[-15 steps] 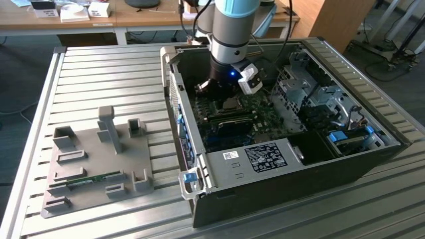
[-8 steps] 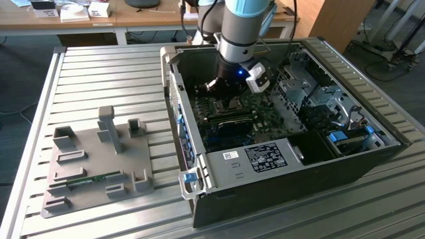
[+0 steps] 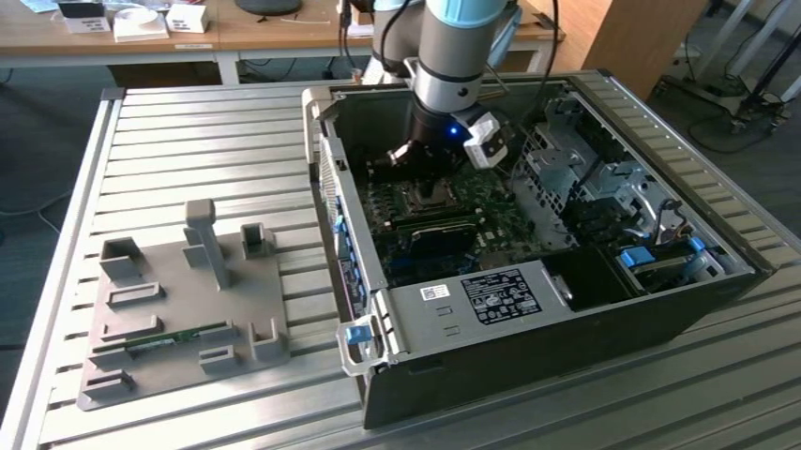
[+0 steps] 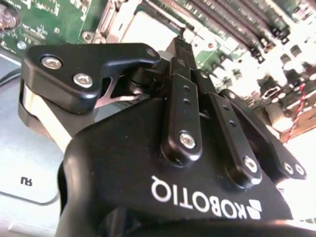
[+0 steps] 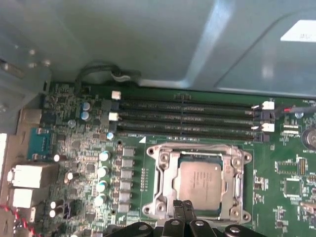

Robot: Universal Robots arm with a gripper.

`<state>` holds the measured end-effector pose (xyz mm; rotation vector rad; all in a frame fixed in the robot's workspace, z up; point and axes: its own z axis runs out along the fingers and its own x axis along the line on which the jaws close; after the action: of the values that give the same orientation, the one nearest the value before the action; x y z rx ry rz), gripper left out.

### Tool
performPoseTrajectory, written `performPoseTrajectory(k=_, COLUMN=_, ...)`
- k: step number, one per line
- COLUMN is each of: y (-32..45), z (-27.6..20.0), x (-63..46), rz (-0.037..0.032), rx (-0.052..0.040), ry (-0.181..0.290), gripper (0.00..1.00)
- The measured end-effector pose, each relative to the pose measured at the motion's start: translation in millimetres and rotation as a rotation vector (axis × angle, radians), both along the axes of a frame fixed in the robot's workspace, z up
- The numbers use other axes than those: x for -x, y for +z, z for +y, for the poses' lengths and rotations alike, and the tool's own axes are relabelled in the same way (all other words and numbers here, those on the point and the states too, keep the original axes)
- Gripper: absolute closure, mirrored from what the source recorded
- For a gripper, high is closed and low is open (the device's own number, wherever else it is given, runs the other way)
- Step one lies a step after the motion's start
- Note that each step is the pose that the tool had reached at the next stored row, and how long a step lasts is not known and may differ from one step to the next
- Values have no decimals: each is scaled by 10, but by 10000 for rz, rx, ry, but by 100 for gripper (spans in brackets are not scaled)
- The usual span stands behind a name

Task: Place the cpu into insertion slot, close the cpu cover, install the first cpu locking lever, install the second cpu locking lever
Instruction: 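Install the second cpu locking lever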

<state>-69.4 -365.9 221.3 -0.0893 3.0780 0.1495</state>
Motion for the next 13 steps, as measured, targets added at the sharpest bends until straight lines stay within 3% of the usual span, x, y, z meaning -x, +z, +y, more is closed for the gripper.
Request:
performPoseTrajectory(k=6, y=-7, z=70, x=-68, rz=0, rx=-2, ry=1, gripper=89)
performPoseTrajectory(k=13, y=-7, z=82, x=-146, rz=-1, rx=-1, ry=-65, gripper=89)
